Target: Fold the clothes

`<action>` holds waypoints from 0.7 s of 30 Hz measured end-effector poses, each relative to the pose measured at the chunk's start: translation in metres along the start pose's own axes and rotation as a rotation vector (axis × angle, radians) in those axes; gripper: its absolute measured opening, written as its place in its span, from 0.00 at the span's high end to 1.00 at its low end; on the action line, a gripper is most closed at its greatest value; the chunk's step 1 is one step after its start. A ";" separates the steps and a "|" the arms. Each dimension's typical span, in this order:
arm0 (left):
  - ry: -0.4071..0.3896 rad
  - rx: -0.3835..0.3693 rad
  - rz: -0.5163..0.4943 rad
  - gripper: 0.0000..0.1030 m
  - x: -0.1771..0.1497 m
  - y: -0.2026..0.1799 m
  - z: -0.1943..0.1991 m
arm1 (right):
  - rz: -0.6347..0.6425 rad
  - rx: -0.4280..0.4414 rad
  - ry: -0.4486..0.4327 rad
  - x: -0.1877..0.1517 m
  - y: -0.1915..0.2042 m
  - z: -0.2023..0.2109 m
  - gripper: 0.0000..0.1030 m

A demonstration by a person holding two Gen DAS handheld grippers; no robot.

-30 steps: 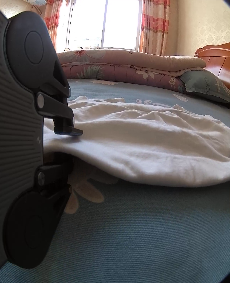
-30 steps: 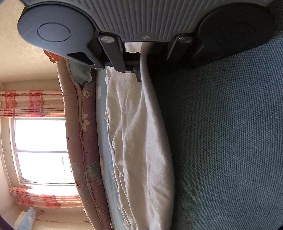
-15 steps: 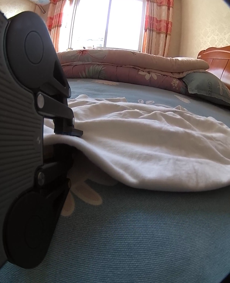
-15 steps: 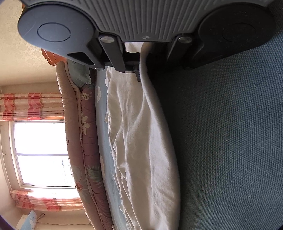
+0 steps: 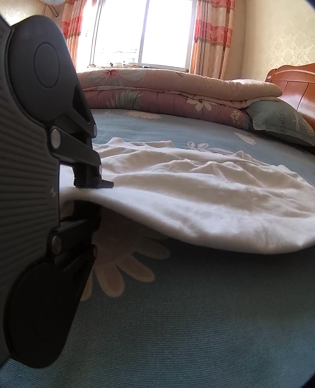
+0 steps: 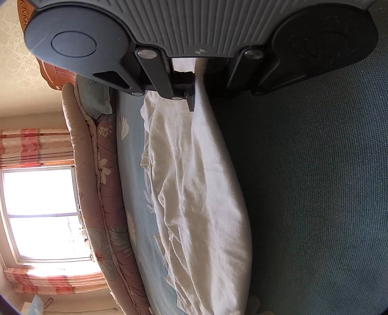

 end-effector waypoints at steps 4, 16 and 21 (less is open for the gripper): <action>-0.002 0.009 -0.005 0.99 -0.001 -0.001 0.007 | -0.004 0.011 -0.005 -0.001 -0.004 0.007 0.93; 0.050 0.049 -0.049 0.91 0.003 -0.016 -0.019 | 0.030 -0.111 0.009 0.000 0.021 -0.009 0.66; 0.055 0.064 -0.070 0.91 0.007 -0.011 -0.027 | 0.015 -0.128 0.011 0.002 0.014 -0.019 0.57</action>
Point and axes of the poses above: each gripper's, at about its wrist camera, not at the fingertips, and z roughly against the way its jaws point, y to its left, x to its top, the point moved 3 cm from there along -z, roughly the way its jaws point, and after that the axes turned 13 degrees about -x, right-handed, at the moved point
